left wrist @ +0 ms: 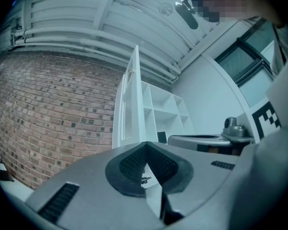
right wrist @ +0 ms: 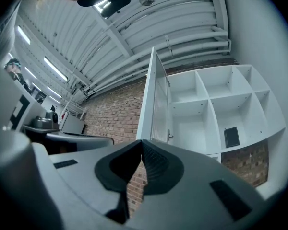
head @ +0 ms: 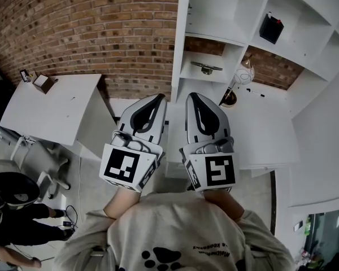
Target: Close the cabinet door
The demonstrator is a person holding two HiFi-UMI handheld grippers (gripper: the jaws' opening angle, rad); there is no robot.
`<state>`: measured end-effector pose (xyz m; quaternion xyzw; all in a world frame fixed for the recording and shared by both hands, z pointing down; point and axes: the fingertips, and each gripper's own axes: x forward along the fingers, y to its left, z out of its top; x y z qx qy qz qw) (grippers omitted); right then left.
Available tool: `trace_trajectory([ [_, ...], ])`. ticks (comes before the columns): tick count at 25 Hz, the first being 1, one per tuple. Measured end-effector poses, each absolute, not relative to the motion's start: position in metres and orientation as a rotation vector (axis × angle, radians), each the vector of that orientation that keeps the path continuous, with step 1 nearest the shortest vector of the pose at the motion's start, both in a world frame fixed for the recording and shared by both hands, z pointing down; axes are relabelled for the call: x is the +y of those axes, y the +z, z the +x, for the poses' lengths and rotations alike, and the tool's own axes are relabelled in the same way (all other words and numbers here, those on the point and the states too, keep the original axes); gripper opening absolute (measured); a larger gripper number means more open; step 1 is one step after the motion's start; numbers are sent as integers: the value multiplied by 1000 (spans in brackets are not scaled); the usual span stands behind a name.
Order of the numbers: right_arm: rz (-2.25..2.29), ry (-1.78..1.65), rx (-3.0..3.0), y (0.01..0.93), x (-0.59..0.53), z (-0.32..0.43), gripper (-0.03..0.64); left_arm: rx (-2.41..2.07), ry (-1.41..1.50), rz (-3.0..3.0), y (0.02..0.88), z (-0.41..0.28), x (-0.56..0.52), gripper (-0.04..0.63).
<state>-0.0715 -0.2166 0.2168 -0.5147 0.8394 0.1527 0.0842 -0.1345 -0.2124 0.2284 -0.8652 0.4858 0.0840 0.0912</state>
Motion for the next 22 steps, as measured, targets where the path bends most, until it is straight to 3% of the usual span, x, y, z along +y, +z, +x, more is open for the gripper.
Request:
trace_trajectory([
  [22,-1543,584,2486,149,-250,-93,20,1279,290,-2530,151,-132,-248,8],
])
